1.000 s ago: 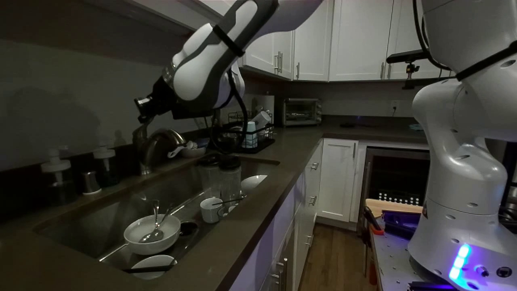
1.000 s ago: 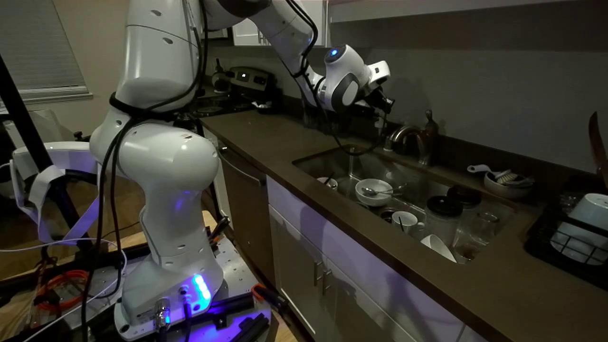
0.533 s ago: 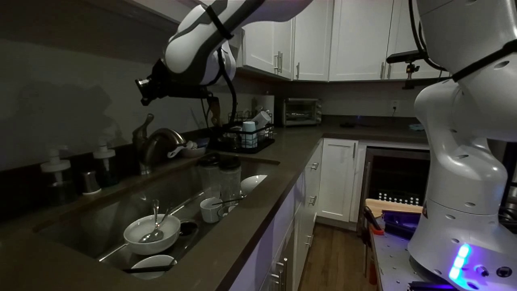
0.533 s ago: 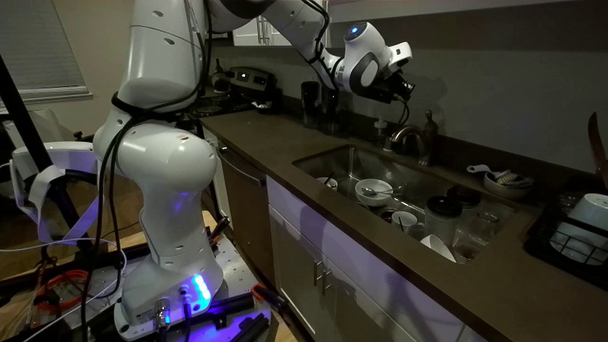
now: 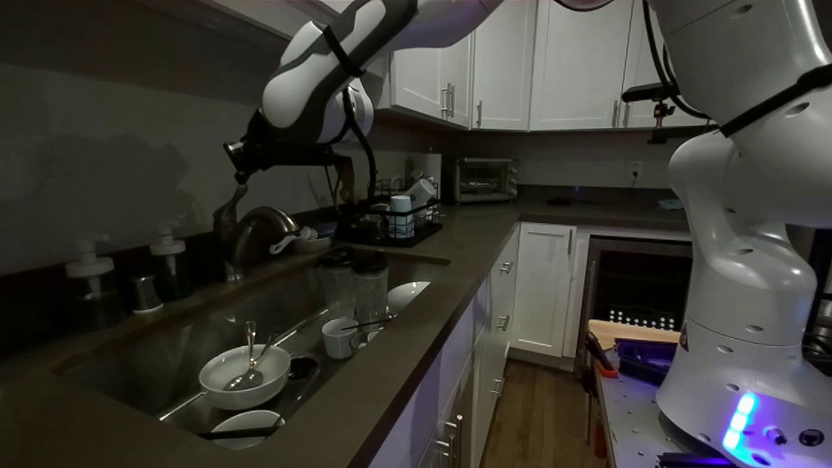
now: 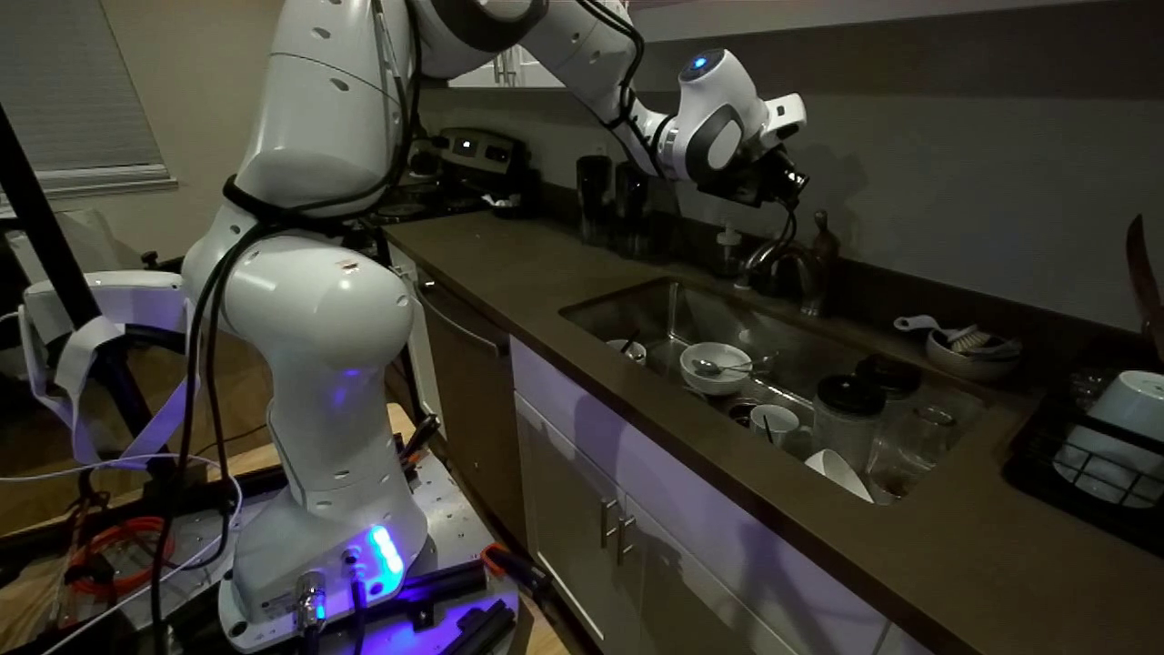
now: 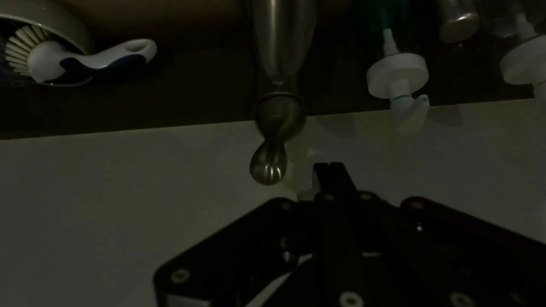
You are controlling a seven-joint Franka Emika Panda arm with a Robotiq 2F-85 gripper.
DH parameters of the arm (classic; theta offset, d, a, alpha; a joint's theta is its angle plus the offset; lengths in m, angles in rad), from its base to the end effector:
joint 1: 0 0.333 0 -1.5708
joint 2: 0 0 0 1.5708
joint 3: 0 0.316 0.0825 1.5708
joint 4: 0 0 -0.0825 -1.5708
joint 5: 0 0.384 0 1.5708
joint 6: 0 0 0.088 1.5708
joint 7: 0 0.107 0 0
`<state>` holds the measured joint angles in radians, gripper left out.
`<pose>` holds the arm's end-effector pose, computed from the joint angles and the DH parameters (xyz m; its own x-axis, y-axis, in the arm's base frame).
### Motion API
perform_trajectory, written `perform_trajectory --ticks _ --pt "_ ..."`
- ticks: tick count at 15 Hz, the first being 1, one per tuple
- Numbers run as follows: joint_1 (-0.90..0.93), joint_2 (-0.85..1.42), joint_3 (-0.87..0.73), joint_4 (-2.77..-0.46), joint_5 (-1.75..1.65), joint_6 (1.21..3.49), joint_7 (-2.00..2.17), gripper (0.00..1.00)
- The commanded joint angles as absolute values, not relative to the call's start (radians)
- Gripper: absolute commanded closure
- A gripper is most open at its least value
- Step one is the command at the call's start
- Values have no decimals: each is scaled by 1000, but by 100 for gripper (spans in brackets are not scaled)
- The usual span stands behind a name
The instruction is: Lift u the tap handle
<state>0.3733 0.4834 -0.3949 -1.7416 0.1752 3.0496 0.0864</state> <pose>0.7098 0.0163 0.4212 0.6371 -0.1109 0.7627 -0.1374 -0.9901 -0.0292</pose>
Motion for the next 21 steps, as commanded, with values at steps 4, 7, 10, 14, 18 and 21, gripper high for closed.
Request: perform_trajectory --ticks 4,7,10,14,18,21 --pt "371 563 -415 -1660 181 2994 140 96" --pt "380 588 -436 -1642 178 3005 168 96" --pt "393 608 -461 -1626 175 3012 191 96" --pt "401 627 -480 -1601 178 3012 211 95" --pt "406 647 -495 -1577 175 3012 230 96" --pt "410 655 -501 -1572 176 3008 242 96"
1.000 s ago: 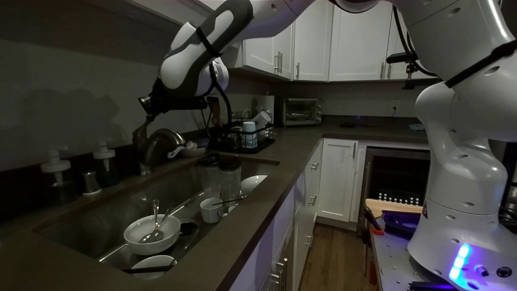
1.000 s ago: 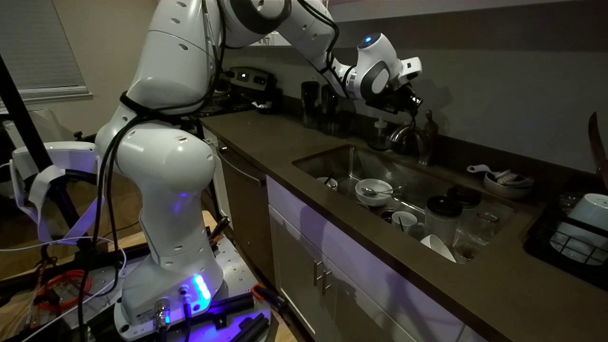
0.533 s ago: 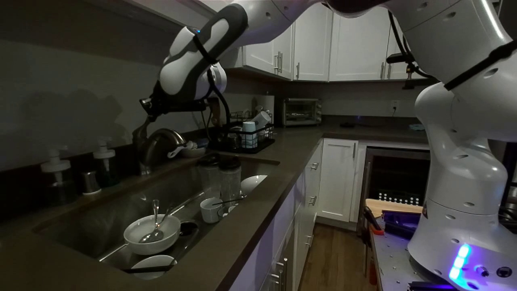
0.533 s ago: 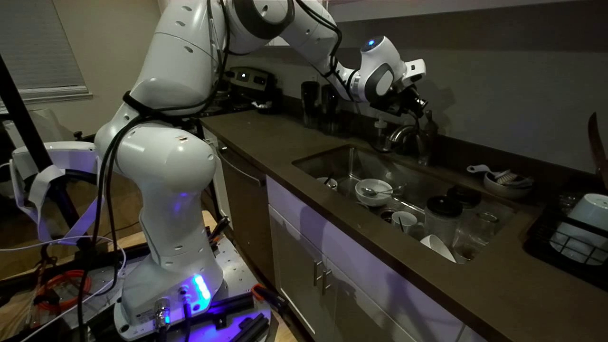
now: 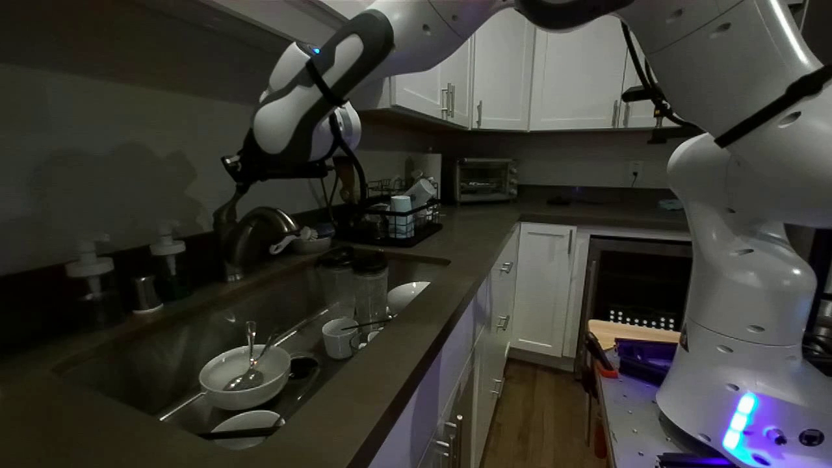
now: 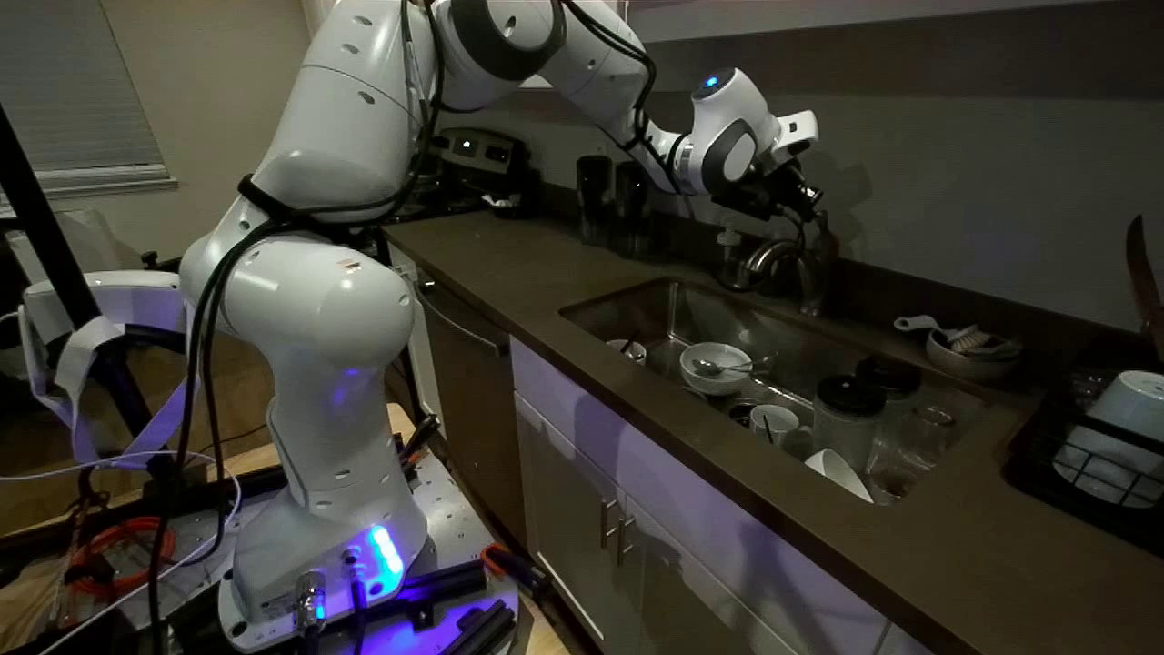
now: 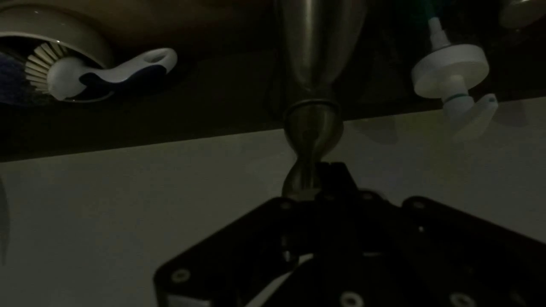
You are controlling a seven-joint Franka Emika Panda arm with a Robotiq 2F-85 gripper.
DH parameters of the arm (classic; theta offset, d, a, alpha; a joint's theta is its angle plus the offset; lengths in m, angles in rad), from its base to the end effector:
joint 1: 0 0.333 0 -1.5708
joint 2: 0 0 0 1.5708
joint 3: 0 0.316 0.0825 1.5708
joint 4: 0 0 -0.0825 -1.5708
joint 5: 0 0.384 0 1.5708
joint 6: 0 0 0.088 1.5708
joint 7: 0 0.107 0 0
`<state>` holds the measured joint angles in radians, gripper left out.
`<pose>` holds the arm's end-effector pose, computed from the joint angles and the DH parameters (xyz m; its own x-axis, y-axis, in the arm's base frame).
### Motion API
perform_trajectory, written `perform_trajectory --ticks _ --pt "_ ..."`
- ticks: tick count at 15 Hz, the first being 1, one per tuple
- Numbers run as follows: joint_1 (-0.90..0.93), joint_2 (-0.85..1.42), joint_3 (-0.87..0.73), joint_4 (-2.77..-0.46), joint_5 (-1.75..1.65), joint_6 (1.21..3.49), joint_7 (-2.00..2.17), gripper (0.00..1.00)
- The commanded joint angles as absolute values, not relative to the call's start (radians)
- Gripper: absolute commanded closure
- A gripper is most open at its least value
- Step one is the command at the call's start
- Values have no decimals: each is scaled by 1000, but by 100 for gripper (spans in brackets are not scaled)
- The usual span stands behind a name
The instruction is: Lift u the tap handle
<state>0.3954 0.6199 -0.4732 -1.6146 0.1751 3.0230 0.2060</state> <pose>0.7389 0.0047 0.3979 0.6228 -0.1747 0.7626 -0.2315 -0.9722 -0.0337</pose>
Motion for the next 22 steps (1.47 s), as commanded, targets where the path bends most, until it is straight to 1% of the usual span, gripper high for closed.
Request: perform_trajectory --ticks 1,11,16,22 --pt "411 658 -503 -1571 177 3005 243 96" --pt "442 707 -570 -1558 179 3025 295 95" --pt "419 693 -536 -1558 193 3025 306 96" --pt "421 691 -548 -1550 189 3031 337 96"
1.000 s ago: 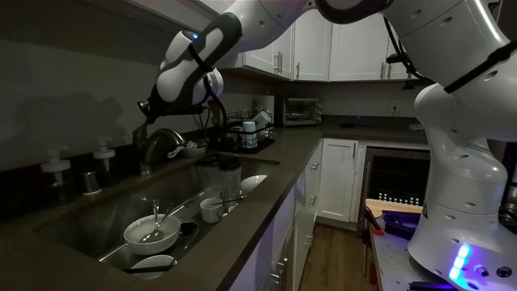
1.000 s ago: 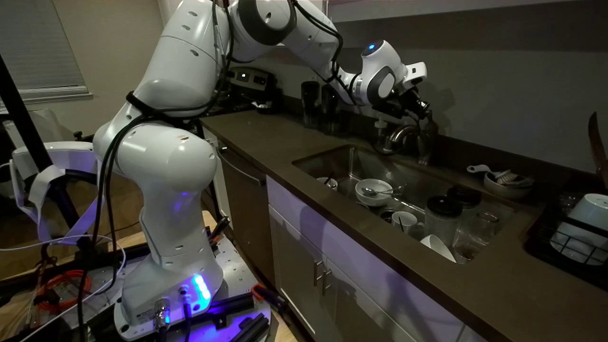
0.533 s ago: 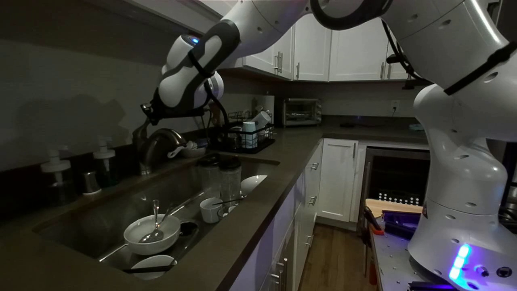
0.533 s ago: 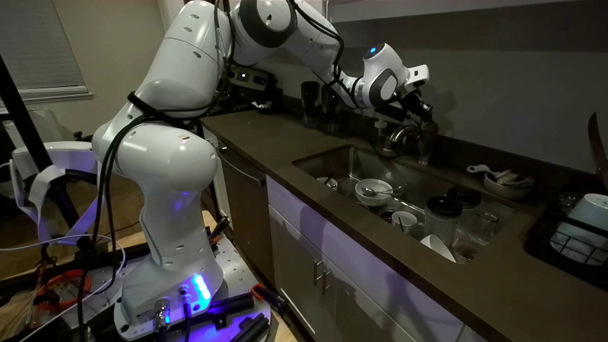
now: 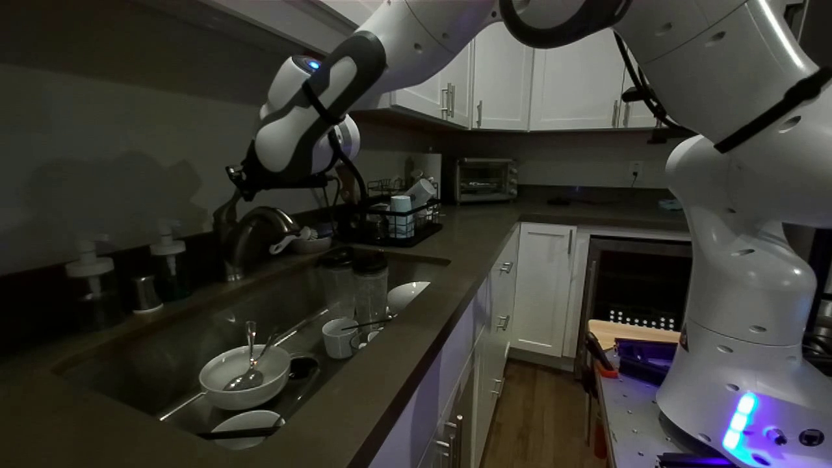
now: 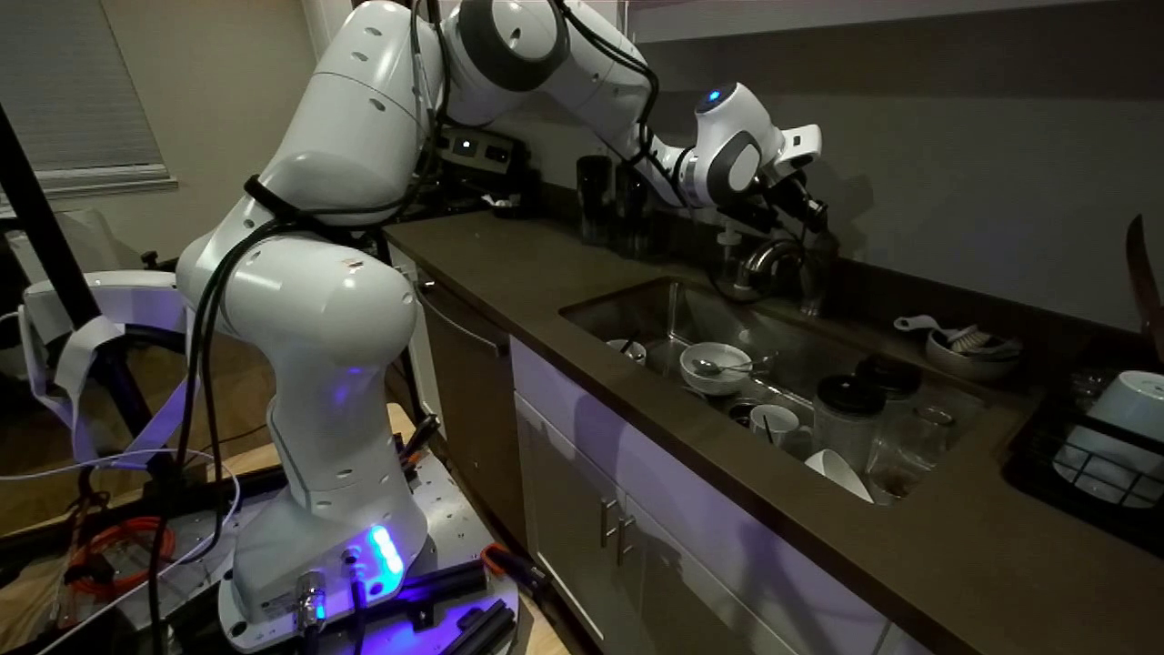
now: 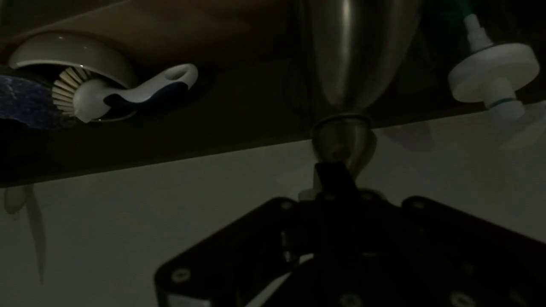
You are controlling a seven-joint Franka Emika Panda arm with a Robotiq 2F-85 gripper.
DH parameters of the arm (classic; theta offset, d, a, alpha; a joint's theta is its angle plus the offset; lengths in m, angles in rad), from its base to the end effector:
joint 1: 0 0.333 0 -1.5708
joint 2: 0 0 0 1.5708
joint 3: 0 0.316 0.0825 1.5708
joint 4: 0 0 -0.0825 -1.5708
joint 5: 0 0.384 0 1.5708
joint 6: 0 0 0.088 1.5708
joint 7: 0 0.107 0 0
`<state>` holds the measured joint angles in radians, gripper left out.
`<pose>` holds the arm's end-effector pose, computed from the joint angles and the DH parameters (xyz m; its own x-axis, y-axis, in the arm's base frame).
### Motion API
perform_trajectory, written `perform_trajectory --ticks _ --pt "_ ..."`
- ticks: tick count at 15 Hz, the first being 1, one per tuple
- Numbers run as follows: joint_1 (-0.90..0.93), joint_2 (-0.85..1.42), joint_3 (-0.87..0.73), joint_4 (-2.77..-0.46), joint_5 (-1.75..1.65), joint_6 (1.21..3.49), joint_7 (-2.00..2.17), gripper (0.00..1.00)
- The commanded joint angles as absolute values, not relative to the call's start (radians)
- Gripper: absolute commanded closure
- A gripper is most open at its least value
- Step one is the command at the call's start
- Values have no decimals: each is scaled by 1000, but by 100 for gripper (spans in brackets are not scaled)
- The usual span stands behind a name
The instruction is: Lift u the tap handle
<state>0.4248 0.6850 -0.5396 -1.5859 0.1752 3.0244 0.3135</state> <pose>0.7460 -0.0049 0.3794 0.6017 -0.2390 0.7621 -0.3122 -0.9486 -0.0510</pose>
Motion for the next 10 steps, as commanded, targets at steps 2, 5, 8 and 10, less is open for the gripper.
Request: perform_trajectory --ticks 2,5,8,10 --pt "425 691 -554 -1547 187 3039 350 96" --pt "428 693 -562 -1545 185 3054 364 96" --pt "426 694 -560 -1543 185 3064 369 96" --pt "424 694 -557 -1541 187 3069 372 96"
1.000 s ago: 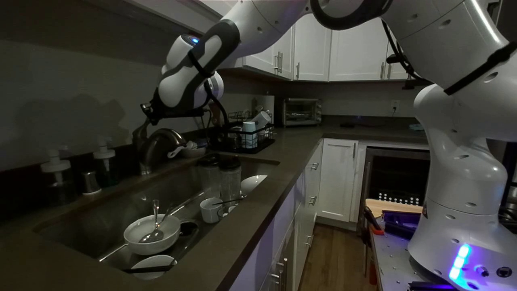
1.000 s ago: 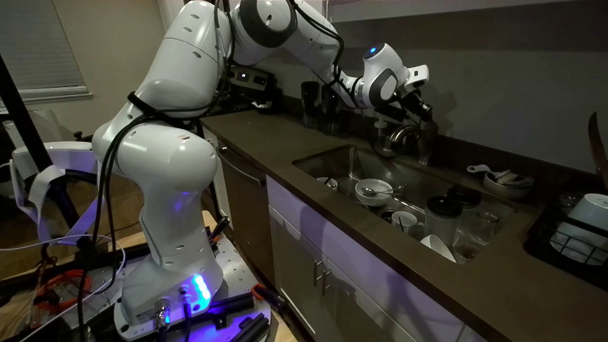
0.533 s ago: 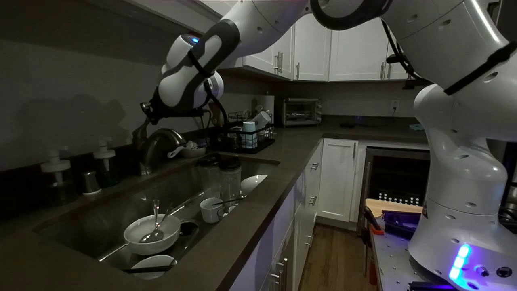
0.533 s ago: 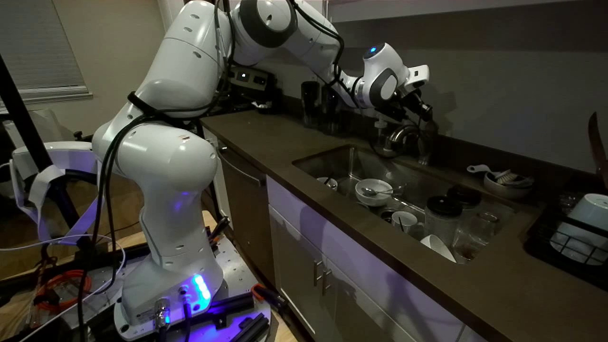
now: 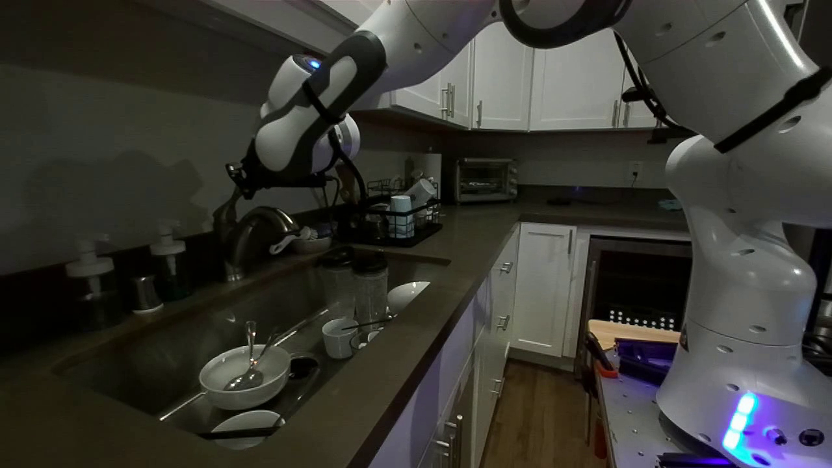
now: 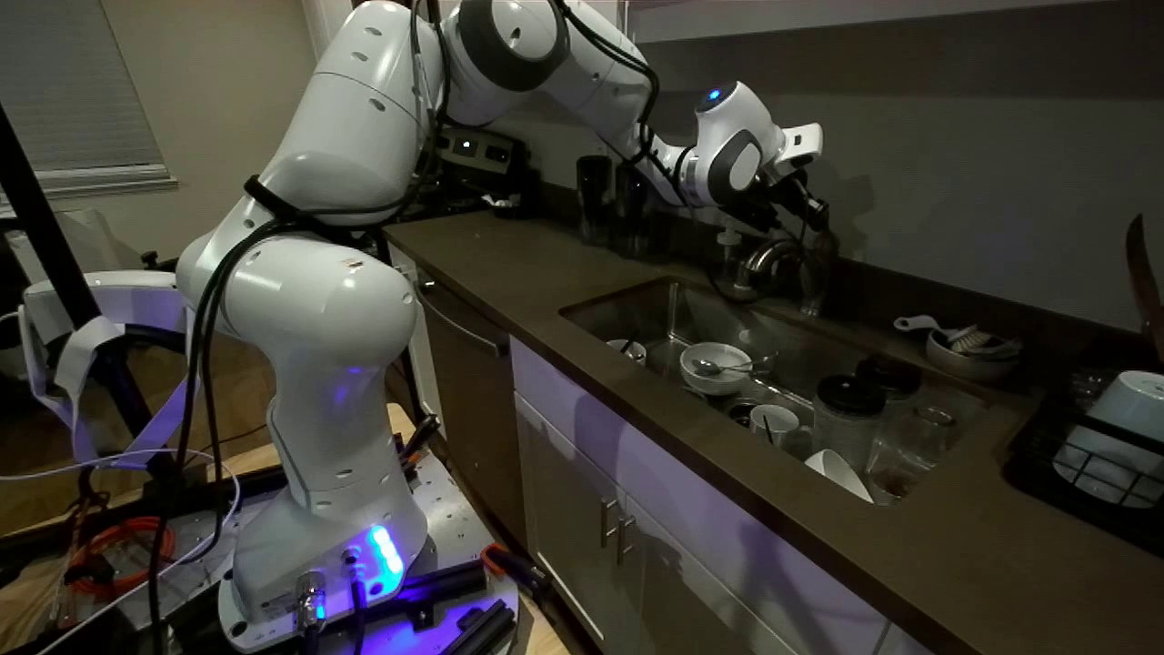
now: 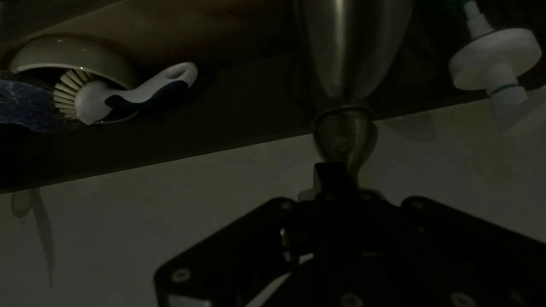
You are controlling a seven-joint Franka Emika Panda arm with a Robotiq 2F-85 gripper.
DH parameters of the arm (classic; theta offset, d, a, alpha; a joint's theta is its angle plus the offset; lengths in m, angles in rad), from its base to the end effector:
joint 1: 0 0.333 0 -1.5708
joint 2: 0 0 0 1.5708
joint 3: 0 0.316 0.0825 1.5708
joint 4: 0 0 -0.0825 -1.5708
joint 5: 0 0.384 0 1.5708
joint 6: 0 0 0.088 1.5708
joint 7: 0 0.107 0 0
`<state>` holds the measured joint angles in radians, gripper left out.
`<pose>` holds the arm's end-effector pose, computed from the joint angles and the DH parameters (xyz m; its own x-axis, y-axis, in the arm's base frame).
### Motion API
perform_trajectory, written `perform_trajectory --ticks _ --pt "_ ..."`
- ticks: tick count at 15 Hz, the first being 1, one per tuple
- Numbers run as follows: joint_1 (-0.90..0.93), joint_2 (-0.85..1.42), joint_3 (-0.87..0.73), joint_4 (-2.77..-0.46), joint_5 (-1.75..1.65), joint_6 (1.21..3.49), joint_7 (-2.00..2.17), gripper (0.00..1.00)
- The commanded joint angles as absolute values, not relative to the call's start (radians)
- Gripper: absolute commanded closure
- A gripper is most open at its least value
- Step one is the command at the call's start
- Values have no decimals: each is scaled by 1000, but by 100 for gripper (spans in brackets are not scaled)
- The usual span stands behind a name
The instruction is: Lift u the tap handle
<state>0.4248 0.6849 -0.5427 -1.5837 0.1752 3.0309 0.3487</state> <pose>0.7464 -0.0061 0.3820 0.5831 -0.2706 0.7660 -0.3329 -0.9397 -0.0785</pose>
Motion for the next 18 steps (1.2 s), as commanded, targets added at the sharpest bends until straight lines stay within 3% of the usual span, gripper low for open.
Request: perform_trajectory --ticks 1,18 --pt "422 695 -555 -1539 187 3070 374 96" --pt "374 751 -561 -1313 187 3012 394 96"
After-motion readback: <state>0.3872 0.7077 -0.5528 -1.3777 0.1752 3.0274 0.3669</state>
